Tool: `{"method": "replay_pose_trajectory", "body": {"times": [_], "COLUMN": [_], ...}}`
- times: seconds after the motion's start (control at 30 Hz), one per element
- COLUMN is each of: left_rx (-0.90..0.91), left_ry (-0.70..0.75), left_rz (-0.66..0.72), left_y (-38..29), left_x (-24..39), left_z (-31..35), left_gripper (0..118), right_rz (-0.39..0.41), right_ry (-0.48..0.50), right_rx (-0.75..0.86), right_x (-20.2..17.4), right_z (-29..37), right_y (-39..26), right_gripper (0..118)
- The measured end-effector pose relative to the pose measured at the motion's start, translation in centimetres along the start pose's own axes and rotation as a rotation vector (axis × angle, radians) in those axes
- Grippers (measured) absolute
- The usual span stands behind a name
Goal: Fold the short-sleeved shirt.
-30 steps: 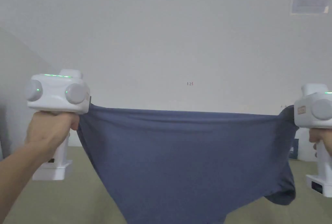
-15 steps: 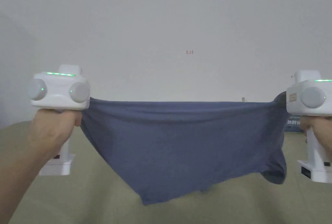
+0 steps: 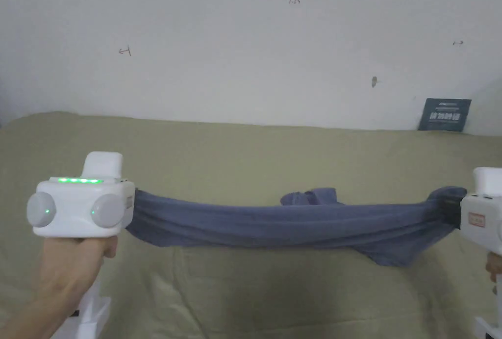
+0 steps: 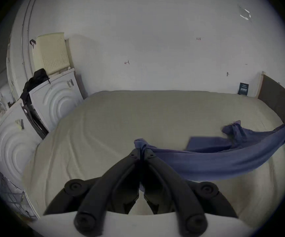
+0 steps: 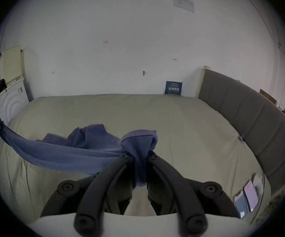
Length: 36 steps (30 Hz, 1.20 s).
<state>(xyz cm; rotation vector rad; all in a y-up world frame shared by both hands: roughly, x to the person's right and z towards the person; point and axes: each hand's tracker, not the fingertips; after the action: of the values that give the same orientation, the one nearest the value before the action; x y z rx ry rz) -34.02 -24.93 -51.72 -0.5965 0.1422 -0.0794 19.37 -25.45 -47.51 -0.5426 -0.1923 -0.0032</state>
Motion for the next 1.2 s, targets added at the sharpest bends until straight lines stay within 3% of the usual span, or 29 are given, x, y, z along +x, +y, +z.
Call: {"method": "replay_pose_trajectory", "body": {"times": [0.13, 0.27, 0.37, 0.63, 0.9, 0.93, 0.97, 1.0, 1.03, 1.07, 1.1, 1.13, 1.2], "left_rx": [-0.023, -0.056, -0.106, -0.275, -0.312, -0.311, -0.313, -0.314, -0.307, -0.303, -0.304, -0.294, -0.258], "left_ry": [-0.043, -0.070, -0.108, -0.137, -0.142, -0.145, -0.149, -0.155, -0.154, -0.153, -0.160, -0.163, -0.142], "left_rz": [0.008, -0.018, 0.007, 0.028, 0.037, 0.034, 0.034, 0.033, 0.033, 0.030, 0.034, 0.045, 0.045], "left_y": [-3.9, -8.0, -11.3, -19.2, -19.8, -19.6, -19.6, -19.6, -19.5, -19.5, -19.6, -19.8, -19.6], "left_x": [-1.1, -2.1, -3.0, -2.9, -2.8, -2.8, -3.0, -3.1, -3.1, -3.3, -3.5, -3.6, -3.9], "left_z": [4.7, 8.9, 10.8, 10.0, 9.5, 9.6, 9.6, 9.6, 9.9, 10.0, 10.1, 10.4, 11.0], "left_gripper": [3, 3, 3, 3, 3, 3, 6, 20, 66, 105, 118, 114, 112], "right_rz": [-0.033, 0.020, 0.009, 0.011, 0.007, 0.004, 0.000, -0.008, -0.012, -0.026, -0.037, -0.039, 0.000], "right_ry": [0.006, 0.004, 0.007, -0.013, -0.017, -0.018, -0.023, -0.027, -0.036, -0.020, 0.001, 0.043, 0.022], "right_rx": [-0.020, -0.054, -0.075, -0.224, -0.291, -0.292, -0.292, -0.291, -0.291, -0.296, -0.294, -0.244, -0.279], "right_x": [1.6, 2.5, 3.0, 2.8, 2.9, 2.8, 2.6, 2.5, 2.3, 2.1, 1.7, 1.3, -0.2], "right_z": [5.3, 10.0, 12.4, 11.1, 9.6, 9.7, 9.8, 10.0, 10.2, 10.5, 10.9, 11.6, 13.1], "right_y": [-4.4, -9.2, -12.5, -18.5, -20.6, -20.5, -20.5, -20.3, -20.1, -20.0, -19.9, -17.6, -15.9], "right_gripper": [14, 14, 14, 14, 15, 20, 34, 64, 112, 115, 109, 109, 105]}}
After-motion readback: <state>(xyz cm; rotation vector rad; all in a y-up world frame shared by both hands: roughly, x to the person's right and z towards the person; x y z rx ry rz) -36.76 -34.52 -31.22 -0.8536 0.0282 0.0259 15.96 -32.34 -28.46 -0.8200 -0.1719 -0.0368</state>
